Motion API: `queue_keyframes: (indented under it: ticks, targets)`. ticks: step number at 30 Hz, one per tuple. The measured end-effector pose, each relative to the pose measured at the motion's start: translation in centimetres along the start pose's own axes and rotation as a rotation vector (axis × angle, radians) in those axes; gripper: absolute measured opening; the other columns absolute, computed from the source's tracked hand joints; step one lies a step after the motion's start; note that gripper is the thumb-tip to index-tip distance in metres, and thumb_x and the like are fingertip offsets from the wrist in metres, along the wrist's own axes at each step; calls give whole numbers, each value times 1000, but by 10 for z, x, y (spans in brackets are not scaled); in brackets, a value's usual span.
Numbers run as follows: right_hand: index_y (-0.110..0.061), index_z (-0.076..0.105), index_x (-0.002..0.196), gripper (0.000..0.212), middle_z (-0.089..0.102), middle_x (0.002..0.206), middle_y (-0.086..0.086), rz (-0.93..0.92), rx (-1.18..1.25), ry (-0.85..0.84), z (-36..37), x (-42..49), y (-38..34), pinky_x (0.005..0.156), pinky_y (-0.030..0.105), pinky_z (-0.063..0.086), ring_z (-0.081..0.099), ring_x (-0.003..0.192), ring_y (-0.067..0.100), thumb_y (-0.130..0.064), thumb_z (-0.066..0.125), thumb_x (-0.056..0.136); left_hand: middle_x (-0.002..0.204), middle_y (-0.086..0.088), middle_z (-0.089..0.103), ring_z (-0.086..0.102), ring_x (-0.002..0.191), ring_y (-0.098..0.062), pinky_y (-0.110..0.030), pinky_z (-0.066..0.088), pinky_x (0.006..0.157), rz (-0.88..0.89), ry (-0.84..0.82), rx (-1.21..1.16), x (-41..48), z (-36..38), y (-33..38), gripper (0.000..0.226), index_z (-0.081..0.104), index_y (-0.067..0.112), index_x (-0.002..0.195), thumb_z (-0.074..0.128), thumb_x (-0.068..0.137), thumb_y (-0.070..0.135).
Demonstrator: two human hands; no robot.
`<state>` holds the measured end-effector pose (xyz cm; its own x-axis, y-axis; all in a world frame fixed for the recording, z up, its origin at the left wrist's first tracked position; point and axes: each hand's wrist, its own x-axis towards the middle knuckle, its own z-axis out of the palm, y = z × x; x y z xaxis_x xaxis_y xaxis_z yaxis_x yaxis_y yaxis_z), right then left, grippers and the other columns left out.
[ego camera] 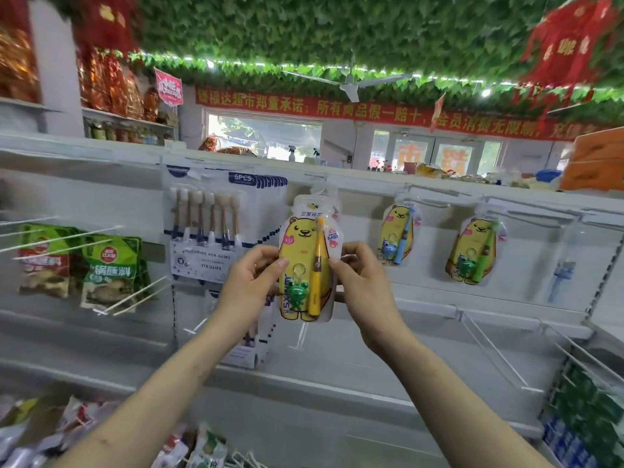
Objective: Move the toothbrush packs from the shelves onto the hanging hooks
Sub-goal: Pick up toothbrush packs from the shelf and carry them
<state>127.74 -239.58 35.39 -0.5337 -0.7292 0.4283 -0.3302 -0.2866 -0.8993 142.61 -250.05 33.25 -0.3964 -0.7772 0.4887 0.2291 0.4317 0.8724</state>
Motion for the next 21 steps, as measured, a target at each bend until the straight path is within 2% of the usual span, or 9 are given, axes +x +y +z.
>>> queue_keyframes:
  ticks: [4, 9, 15, 18, 21]
  targets:
    - [-27, 63, 106, 7, 72, 103, 2, -20, -13, 31, 18, 20, 1, 85, 59, 61, 72, 102, 28, -23, 57, 107, 102, 11, 77, 72, 92, 0, -26, 58, 82, 29, 16, 84, 30, -14, -3, 10, 68, 28, 110, 64, 103, 22]
    - [-27, 62, 100, 9, 72, 102, 6, -45, -35, 62, 25, 35, 2, 83, 62, 60, 71, 100, 33, -22, 58, 106, 104, 6, 78, 73, 96, -8, -31, 61, 82, 47, 7, 74, 50, -19, -10, 11, 68, 29, 109, 65, 103, 21]
    - [-24, 63, 106, 7, 73, 104, 1, -77, 9, 100, 24, 28, 11, 76, 45, 66, 73, 96, 23, -22, 57, 107, 105, 6, 78, 73, 100, -12, -40, 61, 89, 54, 3, 71, 51, -21, -17, 12, 70, 29, 112, 68, 101, 26]
    - [-21, 64, 105, 6, 73, 102, 2, -73, 43, 102, 22, 27, 12, 69, 34, 65, 74, 93, 23, -19, 58, 107, 102, 10, 78, 73, 97, -8, -39, 61, 89, 53, -1, 80, 50, -19, -15, 13, 71, 26, 113, 68, 101, 25]
    - [-21, 62, 103, 5, 73, 102, 1, -80, 37, 113, 21, 26, 9, 67, 30, 64, 75, 92, 21, -22, 58, 107, 101, 12, 78, 74, 94, -7, -36, 62, 84, 58, -6, 85, 50, -17, -12, 13, 71, 26, 114, 67, 101, 26]
